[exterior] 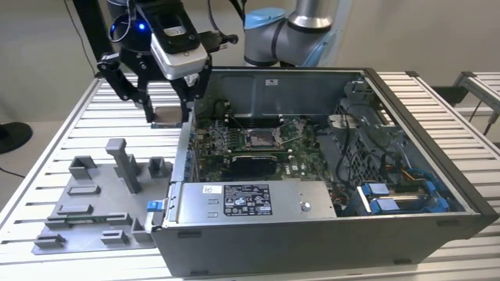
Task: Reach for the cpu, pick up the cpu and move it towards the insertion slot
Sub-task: 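Pick up the cpu and move it towards the insertion slot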
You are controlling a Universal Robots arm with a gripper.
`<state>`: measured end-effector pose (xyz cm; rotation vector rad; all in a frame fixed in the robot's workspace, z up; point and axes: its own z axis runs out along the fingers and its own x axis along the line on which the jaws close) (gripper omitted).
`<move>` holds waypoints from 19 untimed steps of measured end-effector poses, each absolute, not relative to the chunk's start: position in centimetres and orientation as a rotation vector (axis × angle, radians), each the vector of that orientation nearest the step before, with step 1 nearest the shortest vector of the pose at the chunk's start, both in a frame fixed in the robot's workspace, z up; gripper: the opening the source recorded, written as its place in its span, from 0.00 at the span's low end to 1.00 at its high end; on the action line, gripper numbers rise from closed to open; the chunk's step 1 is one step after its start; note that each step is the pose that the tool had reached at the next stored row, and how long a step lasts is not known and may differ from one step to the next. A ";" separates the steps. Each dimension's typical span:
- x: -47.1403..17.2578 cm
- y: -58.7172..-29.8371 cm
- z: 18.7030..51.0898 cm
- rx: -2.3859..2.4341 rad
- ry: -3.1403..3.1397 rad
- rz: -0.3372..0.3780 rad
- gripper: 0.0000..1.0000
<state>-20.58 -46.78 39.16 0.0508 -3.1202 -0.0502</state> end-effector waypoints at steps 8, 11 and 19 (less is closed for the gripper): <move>-17.1 -46.8 39.2 0.051 -3.120 -0.050 0.00; -15.8 -46.8 39.2 0.051 -3.120 -0.050 0.00; -13.1 -46.8 39.2 0.051 -3.120 -0.050 0.00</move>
